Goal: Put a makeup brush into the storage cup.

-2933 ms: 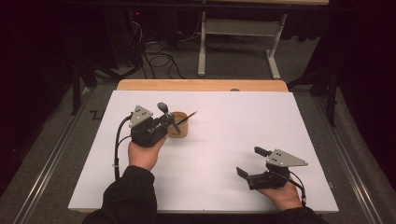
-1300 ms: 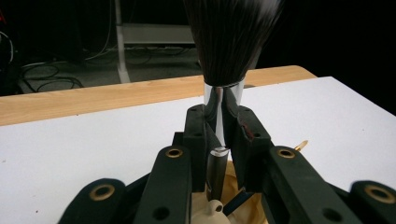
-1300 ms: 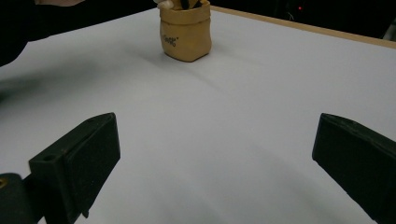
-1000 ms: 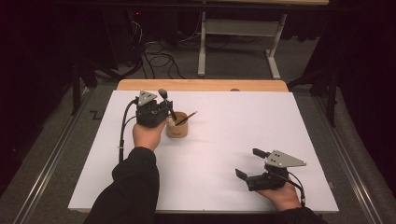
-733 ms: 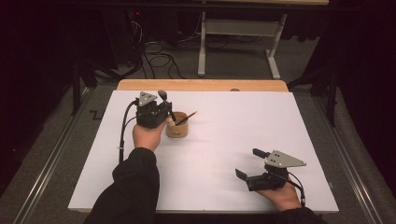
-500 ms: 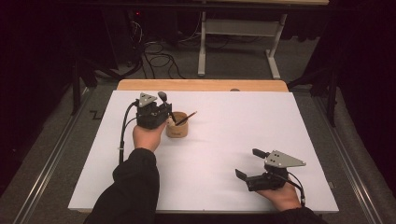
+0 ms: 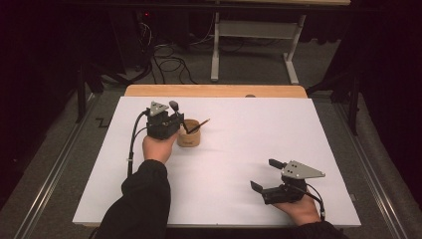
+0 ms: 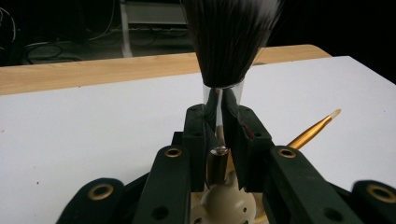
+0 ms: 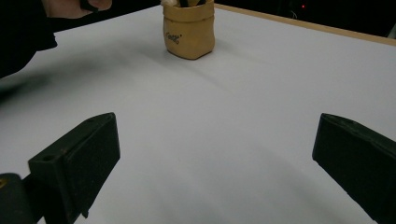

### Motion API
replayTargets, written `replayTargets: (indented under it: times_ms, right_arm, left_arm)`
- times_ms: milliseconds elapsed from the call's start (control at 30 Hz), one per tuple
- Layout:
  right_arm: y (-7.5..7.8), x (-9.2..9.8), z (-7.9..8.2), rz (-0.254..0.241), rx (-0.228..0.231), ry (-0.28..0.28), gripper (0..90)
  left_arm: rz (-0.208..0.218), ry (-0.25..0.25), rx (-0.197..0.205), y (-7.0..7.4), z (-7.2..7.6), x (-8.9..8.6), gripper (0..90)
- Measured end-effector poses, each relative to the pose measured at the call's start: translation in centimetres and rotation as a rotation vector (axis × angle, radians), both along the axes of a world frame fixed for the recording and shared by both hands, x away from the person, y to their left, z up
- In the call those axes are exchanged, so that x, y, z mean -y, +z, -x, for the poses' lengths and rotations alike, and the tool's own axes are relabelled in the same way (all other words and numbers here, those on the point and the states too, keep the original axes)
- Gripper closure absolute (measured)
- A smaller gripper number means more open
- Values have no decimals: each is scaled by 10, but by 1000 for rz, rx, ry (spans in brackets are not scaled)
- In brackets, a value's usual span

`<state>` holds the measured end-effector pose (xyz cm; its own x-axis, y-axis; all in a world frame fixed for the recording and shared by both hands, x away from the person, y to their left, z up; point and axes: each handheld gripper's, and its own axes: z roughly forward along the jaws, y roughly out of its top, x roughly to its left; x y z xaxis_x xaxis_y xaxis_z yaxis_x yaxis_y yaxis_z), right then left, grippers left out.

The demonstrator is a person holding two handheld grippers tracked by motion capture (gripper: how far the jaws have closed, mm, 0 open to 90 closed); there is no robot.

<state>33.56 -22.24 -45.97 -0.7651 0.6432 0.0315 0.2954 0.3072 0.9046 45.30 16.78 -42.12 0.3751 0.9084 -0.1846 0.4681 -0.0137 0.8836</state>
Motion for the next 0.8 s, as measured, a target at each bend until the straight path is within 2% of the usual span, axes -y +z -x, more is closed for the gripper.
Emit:
replayTargets:
  times_ms: [133, 167, 233, 333, 433, 633, 800]
  right_arm:
    - [0, -1, 0, 6, 2, 2, 13]
    - [-1, -1, 0, 6, -1, 1, 13]
    - [-1, -1, 1, 5, -10, -4, 13]
    - [-1, -1, 1, 6, -10, -4, 13]
    - [-1, -1, 0, 9, -5, -1, 13]
    - [-1, -2, 0, 9, -5, 1, 13]
    - [-1, -2, 1, 9, -5, 0, 13]
  left_arm:
    - [5, -4, 3, 0, 0, 0, 759]
    - [10, -11, 9, 0, 1, 0, 722]
    - [20, -24, 13, 0, 1, 0, 600]
    - [3, 6, 1, 0, 0, -1, 347]
    - [5, 20, -16, -1, -1, -3, 243]
    - [12, 13, 1, 1, 2, -5, 195]
    - [9, 10, 7, 3, 4, -5, 193]
